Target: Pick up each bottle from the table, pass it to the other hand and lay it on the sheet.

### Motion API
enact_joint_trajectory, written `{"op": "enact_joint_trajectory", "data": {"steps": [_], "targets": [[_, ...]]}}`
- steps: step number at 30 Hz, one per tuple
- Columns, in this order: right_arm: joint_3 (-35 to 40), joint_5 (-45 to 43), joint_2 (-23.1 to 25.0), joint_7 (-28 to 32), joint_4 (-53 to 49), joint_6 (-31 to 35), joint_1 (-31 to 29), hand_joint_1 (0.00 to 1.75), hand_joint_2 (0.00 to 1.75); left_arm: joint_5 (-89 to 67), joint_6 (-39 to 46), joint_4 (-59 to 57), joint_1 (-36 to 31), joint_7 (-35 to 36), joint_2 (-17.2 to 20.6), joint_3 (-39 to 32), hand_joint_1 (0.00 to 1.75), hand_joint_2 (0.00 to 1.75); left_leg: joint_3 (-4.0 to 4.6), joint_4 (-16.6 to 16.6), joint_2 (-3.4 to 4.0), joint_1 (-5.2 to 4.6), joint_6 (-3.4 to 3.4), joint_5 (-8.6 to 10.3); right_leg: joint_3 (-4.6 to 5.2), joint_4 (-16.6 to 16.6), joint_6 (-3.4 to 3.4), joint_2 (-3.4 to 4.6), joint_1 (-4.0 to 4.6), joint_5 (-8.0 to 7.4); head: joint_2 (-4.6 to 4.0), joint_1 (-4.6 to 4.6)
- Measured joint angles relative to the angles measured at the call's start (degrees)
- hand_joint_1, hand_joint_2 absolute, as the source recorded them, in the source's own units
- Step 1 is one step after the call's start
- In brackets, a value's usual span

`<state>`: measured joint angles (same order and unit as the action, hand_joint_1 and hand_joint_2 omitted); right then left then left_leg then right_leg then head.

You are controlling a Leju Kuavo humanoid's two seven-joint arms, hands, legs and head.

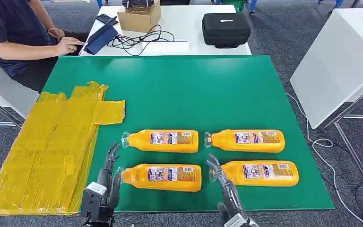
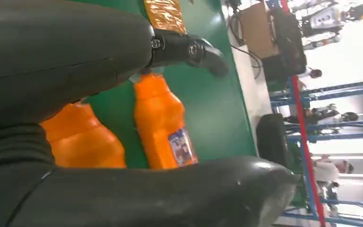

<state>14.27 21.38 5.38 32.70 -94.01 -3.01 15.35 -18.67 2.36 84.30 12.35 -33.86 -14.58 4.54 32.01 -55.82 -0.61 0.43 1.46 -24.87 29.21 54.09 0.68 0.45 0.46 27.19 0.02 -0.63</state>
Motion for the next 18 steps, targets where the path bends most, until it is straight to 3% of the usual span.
{"op": "enact_joint_trajectory", "data": {"steps": [4, 10, 18], "targets": [[-6.69, 7.92, 1.46, -3.26, -5.23, -1.58, 2.45, 0.0, 1.75, 1.18, -2.6, -0.35, 0.03, -0.13, -0.37, -2.62, 0.0, 0.0, -0.01, 0.0, -0.01, 0.0, -0.03, -0.02, 0.01, -0.01, 0.0, -0.01, 0.01, 0.0, 0.0, 0.0], [-19.45, 21.86, 3.89, -3.17, -13.18, -4.37, 5.56, 0.0, 1.75, 1.53, -5.94, -1.33, -0.32, -1.05, -1.27, -6.1, 0.0, 0.0, -0.02, 0.0, -0.01, 0.0, -0.03, -0.02, 0.0, -0.01, 0.0, 0.0, 0.0, 0.0, 0.0, 0.0], [-26.9, 24.91, 4.41, -2.28, -17.26, -4.02, 8.01, 0.0, 1.75, 1.53, -6.62, -2.01, -0.34, -1.18, -2.19, -7.87, 0.0, 0.0, -0.02, 0.0, 0.01, -0.01, -0.04, -0.04, 0.0, -0.01, 0.0, 0.01, 0.0, 0.0, 0.0, -0.02]]}}
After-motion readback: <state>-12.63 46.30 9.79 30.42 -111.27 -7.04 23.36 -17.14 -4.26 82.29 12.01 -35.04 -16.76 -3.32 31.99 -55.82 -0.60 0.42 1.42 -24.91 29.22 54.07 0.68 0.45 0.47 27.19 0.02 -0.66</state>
